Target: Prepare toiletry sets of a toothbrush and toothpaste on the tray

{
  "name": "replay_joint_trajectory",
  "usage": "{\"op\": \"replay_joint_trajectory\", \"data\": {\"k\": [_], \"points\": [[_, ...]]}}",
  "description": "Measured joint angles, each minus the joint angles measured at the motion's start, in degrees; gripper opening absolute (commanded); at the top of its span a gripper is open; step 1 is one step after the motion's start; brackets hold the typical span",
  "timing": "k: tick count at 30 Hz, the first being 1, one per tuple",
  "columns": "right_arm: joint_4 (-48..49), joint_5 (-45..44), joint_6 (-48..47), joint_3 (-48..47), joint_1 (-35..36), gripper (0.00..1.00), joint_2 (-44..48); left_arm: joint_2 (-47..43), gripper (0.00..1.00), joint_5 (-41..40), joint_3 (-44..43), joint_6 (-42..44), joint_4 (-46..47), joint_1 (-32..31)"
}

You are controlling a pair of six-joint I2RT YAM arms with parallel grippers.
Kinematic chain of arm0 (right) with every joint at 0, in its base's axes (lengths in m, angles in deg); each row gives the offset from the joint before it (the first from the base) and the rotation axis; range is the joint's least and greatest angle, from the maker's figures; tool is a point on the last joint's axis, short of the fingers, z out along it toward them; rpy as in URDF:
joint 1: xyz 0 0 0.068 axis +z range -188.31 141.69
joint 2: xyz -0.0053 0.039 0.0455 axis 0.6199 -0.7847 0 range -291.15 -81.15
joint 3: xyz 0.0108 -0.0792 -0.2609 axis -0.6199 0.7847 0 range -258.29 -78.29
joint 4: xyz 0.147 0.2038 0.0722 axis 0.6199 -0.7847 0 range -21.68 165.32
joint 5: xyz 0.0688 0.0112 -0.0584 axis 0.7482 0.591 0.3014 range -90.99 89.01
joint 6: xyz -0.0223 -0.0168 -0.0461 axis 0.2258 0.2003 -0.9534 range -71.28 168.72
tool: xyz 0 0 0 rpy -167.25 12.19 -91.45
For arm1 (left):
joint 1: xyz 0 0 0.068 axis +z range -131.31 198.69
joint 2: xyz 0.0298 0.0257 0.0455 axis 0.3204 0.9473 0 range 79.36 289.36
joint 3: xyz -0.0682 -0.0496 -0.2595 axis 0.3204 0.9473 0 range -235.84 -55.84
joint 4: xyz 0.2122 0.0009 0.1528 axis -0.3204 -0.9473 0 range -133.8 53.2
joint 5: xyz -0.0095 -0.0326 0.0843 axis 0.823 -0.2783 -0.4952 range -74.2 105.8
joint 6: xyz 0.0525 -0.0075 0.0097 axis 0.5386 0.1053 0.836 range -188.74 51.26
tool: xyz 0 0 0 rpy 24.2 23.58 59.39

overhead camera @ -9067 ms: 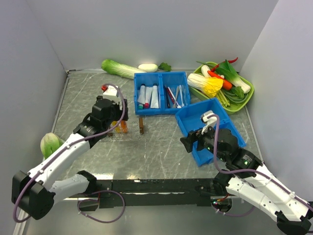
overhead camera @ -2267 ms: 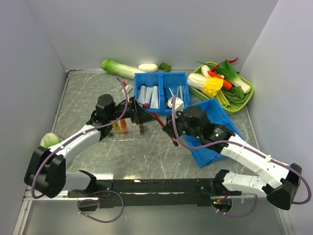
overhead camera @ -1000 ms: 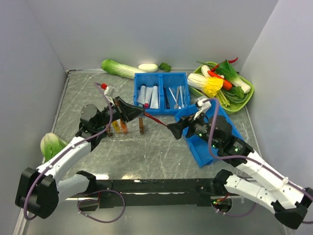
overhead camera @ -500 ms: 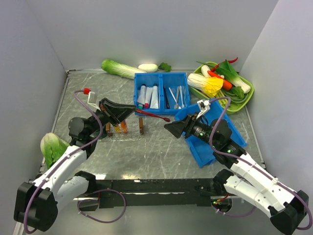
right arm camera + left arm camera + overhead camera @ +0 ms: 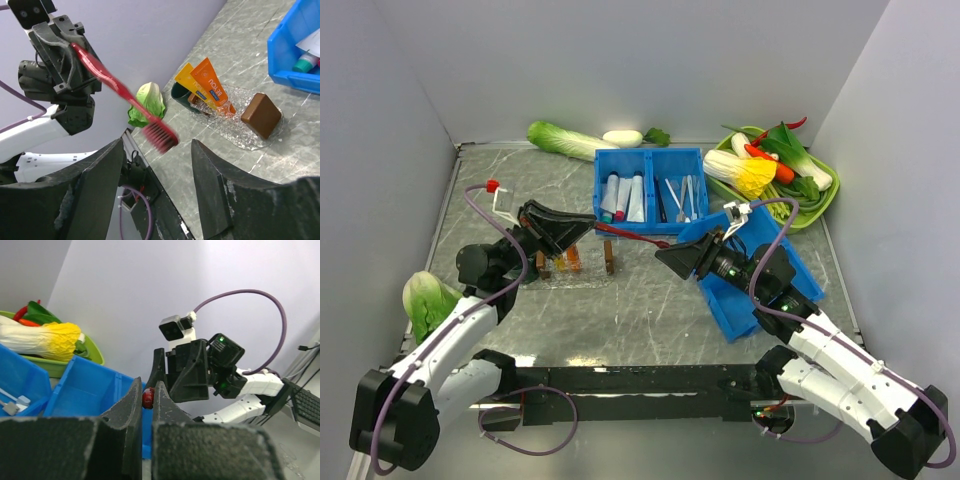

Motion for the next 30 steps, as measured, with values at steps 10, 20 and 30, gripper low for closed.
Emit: {"op": "replay_joint_trajectory", "data": {"k": [10,20,30], "points": [[1.55,0.87,-1.36,0.11,-0.74,0.43,0.07,1.95,0.01,1.55,0.00,-3.52,3.82,0.11],[1.84,1.84,-1.88,0.11,-1.27,0.17,0.11,2.99,0.01,1.88,0.00,-5.03,6.25,0.48],[-0.39,1.97,-4.07,0.11,-1.75,0.00,2.08,5.03,0.33,3.91,-1.14,-4.98,4.48,0.96]]}}
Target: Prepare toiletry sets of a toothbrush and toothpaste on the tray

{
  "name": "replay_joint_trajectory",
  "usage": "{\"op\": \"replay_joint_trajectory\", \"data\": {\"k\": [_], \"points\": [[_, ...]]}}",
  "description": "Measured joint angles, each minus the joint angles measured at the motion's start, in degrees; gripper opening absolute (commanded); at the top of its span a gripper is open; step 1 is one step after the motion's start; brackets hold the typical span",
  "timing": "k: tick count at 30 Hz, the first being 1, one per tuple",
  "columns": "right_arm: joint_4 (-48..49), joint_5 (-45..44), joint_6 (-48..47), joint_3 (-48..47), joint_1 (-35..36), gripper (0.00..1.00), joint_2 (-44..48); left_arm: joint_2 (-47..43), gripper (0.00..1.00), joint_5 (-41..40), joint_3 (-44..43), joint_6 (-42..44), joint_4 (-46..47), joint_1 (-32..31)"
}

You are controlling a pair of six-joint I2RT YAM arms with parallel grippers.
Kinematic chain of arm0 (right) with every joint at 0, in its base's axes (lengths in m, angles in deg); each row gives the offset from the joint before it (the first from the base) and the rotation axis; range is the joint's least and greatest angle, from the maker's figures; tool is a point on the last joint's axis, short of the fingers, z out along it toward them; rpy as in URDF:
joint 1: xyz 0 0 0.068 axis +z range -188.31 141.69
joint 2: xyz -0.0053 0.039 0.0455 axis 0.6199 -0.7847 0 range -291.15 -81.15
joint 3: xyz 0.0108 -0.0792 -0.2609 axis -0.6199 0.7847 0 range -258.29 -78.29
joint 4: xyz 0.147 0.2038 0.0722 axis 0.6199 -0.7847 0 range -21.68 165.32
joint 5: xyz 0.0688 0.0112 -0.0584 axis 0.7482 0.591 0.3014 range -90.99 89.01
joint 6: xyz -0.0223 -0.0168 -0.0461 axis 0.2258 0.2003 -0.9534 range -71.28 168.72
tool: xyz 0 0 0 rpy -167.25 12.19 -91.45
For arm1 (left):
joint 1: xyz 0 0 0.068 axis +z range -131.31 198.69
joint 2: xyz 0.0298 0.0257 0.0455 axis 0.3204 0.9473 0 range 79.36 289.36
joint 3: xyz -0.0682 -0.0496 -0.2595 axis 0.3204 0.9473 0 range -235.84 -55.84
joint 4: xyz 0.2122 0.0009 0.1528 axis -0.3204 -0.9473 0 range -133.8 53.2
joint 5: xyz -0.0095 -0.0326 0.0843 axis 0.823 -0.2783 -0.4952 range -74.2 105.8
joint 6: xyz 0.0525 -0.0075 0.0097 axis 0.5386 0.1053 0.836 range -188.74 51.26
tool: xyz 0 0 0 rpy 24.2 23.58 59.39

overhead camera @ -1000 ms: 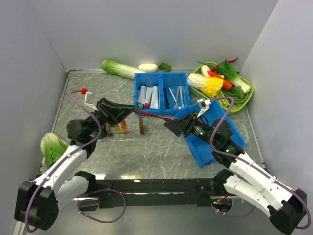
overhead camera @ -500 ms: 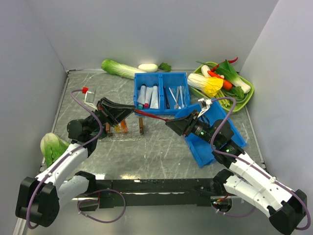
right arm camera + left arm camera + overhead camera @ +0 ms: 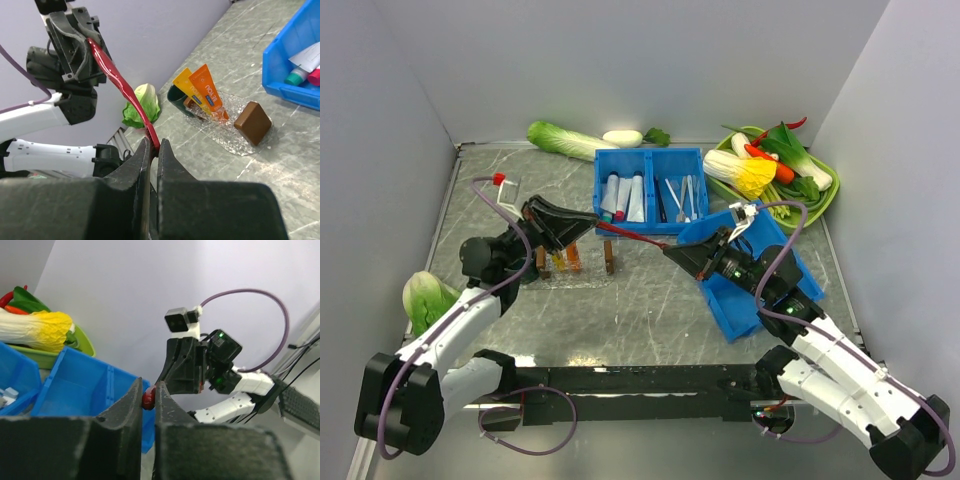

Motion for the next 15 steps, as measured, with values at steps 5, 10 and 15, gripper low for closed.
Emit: {"op": "replay_joint_trajectory", "data": {"k": [5,10,15], "points": [[-5.03,-0.20,-3.06,-2.12,-0.11,0.00,1.79,0.02,0.84,2.69,-2.40,6.64,-8.26,-0.04],[-17.29,-2.80,-9.70,-10.56,-0.20,0.00,1.84,-0.79,0.97,4.74,-7.52,16.96,-22.97,-0.39],[-32.94,-6.32,-17.49,-21.92,-0.59,0.00,0.46,-5.66,0.99,3.61,-12.09,30.03,-36.02,-0.61]]}}
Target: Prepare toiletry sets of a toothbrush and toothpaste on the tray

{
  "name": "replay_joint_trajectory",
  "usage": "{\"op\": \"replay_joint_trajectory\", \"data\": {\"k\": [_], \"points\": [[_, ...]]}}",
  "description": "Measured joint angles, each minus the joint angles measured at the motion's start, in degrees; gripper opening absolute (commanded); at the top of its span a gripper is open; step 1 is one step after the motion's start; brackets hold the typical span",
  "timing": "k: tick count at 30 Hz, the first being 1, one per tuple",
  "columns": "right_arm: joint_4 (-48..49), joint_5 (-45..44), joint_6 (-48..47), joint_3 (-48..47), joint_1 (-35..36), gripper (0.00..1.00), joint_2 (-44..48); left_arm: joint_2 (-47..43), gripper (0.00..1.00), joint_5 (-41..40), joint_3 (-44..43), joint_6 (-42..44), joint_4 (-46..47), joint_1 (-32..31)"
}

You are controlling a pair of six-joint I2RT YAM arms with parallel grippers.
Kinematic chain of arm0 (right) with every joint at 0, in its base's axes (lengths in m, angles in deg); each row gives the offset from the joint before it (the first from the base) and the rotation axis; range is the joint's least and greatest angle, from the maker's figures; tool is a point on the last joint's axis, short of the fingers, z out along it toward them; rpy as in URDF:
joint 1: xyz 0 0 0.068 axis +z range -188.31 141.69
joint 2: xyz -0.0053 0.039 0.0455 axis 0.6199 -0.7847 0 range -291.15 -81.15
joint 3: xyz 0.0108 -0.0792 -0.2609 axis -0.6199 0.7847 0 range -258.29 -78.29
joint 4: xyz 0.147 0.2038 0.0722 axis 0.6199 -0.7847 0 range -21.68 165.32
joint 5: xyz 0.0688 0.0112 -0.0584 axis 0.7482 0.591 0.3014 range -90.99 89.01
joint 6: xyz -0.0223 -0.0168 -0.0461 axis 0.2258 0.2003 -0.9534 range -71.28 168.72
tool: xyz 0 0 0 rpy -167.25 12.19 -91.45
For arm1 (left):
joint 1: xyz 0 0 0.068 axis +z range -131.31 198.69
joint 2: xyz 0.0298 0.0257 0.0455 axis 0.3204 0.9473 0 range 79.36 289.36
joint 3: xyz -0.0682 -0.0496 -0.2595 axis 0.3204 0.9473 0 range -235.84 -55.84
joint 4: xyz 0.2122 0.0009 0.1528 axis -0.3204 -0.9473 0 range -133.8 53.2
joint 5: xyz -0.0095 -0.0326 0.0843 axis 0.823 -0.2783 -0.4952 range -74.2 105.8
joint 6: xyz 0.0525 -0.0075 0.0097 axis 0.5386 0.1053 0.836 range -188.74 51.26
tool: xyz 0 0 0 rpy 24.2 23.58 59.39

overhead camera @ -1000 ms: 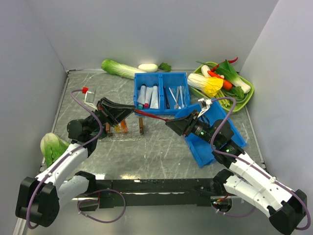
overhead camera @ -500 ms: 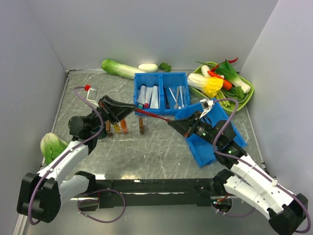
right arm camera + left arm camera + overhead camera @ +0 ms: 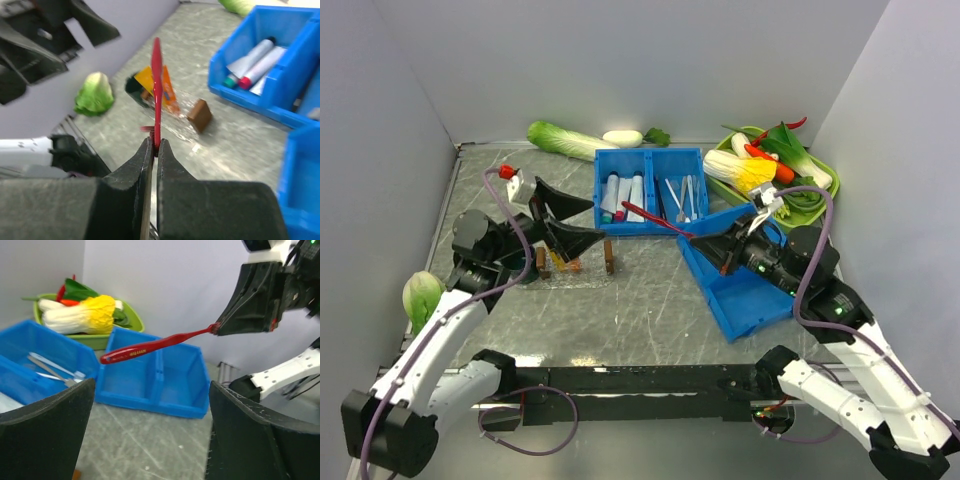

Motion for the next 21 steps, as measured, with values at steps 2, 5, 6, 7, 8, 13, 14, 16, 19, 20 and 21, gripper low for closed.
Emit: {"op": "replay_joint_trajectory", "data": {"k": [2,5,6,7,8,13,14,16,19,20,21], "points": [[-4.35,-0.09,-2.36,-2.60,-0.04,0.00,-0.33,-1.81,0.99,-1.16,-1.16,5.05,-4.26,-1.03],[-10.08,0.55,-5.18,-5.33,-0.04,0.00,-0.85,-2.47,0.99,-2.64,-2.89,11.10,-9.44,-3.26],[-11.69,1.05,-5.90,-5.90,-0.04,0.00,-1.18,-2.45,0.99,-3.13,-3.30,13.00,-10.97,-4.28],[-13.20,1.84,-6.58,-6.34,-0.04,0.00,-1.57,-2.36,0.99,-3.34,-3.56,14.78,-12.39,-5.38],[-14.64,2.67,-7.17,-6.71,-0.04,0.00,-2.19,-2.21,1.00,-3.32,-3.58,15.98,-13.38,-6.27],[-20.48,7.58,-9.70,-7.56,-0.04,0.00,-6.25,0.85,0.99,-2.21,-5.25,21.14,-19.19,-12.26],[-21.81,9.14,-10.19,-7.56,-0.04,0.00,-7.32,1.81,0.98,-1.66,-5.75,22.01,-20.22,-13.55],[-23.10,10.69,-10.69,-7.56,-0.04,0.00,-8.90,4.11,0.95,-0.20,-6.67,23.08,-22.03,-15.72],[-25.11,14.23,-11.58,-7.56,-0.04,0.00,-11.34,8.59,0.88,2.51,-8.46,24.41,-25.38,-18.99],[-25.59,15.39,-11.82,-7.56,-0.04,0.00,-11.76,10.27,0.83,3.41,-9.20,24.92,-26.77,-20.09],[-25.92,16.59,-12.13,-7.56,-0.04,0.00,-12.07,11.96,0.79,4.26,-9.88,25.29,-28.09,-21.07]]}}
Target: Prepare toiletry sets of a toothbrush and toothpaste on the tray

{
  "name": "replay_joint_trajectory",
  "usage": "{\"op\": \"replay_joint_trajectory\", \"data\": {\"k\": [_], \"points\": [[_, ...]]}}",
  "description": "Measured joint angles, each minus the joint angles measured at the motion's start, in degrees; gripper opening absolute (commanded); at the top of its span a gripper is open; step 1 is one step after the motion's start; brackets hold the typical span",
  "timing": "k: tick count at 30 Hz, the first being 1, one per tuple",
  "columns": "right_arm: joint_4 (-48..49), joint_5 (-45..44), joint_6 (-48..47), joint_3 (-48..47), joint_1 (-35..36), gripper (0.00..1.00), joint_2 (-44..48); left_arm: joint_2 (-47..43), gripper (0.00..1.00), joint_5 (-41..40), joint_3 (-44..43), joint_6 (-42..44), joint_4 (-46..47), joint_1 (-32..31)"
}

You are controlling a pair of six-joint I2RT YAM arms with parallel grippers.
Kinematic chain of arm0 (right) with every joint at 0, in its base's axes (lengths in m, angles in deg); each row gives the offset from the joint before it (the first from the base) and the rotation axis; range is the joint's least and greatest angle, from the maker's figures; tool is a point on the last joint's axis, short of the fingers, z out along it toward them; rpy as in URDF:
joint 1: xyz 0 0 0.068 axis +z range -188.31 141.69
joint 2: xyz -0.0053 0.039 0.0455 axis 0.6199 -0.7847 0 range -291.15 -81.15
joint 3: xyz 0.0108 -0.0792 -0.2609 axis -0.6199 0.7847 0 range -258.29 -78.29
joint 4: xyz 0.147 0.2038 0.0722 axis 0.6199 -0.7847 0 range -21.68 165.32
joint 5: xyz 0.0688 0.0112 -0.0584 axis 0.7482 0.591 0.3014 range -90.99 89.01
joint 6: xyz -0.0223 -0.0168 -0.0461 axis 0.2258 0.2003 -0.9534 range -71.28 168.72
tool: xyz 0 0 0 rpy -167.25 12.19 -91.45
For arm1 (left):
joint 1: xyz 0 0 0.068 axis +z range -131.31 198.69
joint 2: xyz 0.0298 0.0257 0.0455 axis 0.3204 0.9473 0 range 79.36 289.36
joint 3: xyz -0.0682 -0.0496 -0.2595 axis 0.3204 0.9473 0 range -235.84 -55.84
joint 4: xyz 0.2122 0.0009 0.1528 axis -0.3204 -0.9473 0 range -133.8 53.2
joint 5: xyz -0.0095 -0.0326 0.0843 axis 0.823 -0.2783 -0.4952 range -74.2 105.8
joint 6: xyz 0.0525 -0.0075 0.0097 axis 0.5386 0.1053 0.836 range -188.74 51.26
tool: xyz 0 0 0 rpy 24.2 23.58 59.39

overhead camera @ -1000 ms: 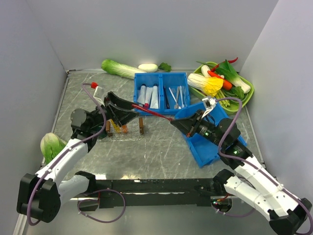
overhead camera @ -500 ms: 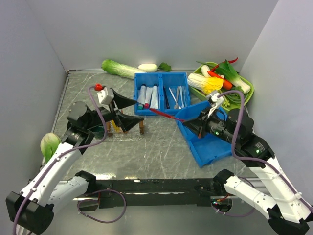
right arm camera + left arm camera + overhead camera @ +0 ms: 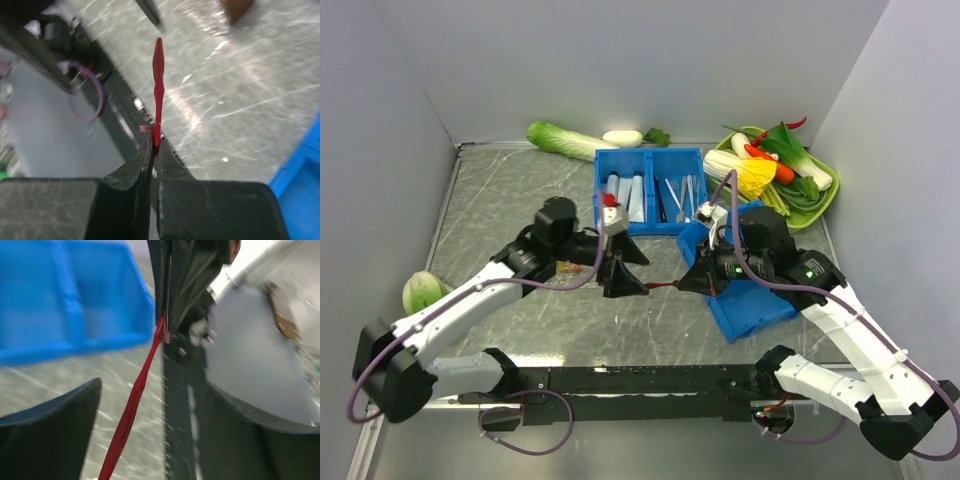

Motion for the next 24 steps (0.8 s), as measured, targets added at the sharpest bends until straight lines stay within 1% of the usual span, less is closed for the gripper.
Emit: {"op": "replay_joint_trajectory", "data": {"k": [1,2,5,7,9,10,12,13,15,16,17,18,19,20,22,23,24], "points": [[-0.20,1.25,-0.24,-0.07,0.00,0.00,-0.28,1.84,0.76,0.92,-0.70,0.39,-1.62,-1.11],[-0.42,2.32,-0.46,-0.31,0.02,0.00,-0.61,3.10,0.70,1.49,-1.20,0.63,-2.78,-1.88],[-0.57,4.81,-0.94,-1.36,0.07,0.00,-1.95,6.51,0.62,3.34,-2.12,1.29,-5.79,-3.87],[-0.66,5.75,-1.36,-2.05,0.39,0.00,-3.02,7.56,0.58,4.26,-2.12,1.49,-7.04,-4.81],[-1.07,6.25,-1.92,-2.67,0.63,0.00,-4.02,8.00,0.49,4.98,-2.12,1.49,-7.82,-5.57],[-1.62,6.67,-2.27,-3.19,0.98,0.00,-4.74,8.04,0.42,5.18,-2.12,1.49,-7.85,-5.81],[-2.25,7.34,-2.78,-3.96,1.51,0.00,-5.88,8.20,0.35,5.53,-2.14,1.27,-7.87,-6.16],[-2.60,7.74,-3.06,-4.31,1.88,0.00,-6.40,8.37,0.25,5.64,-2.14,1.38,-7.89,-6.32],[-3.17,8.22,-3.48,-4.61,2.32,0.00,-7.08,8.74,0.12,5.57,-2.14,1.53,-8.17,-6.64],[-3.41,8.52,-3.52,-4.66,2.36,0.00,-7.15,8.90,0.01,5.44,-2.14,1.62,-8.48,-6.80],[-3.67,8.61,-3.56,-4.68,2.45,0.00,-7.15,9.07,0.01,5.46,-2.14,1.73,-8.68,-6.97],[-3.76,8.39,-3.65,-4.68,2.49,0.02,-7.15,9.16,0.01,5.55,-2.14,2.01,-8.74,-7.26],[-3.82,8.41,-3.61,-4.68,2.54,0.08,-7.15,9.16,0.01,5.51,-2.16,2.36,-8.87,-7.69],[-3.87,8.39,-3.50,-4.68,2.54,0.24,-7.15,9.16,0.01,5.35,-2.19,2.64,-8.98,-7.96],[-3.87,7.69,-2.73,-4.68,2.54,0.44,-6.93,9.09,0.01,4.50,-2.19,2.71,-8.83,-8.15],[-3.48,6.75,-1.99,-4.68,2.54,0.62,-6.73,8.90,0.01,3.37,-2.14,2.54,-8.31,-8.24],[-2.75,5.55,-1.09,-4.68,2.54,0.68,-6.47,8.37,0.01,1.77,-1.88,2.10,-7.45,-8.37]]}}
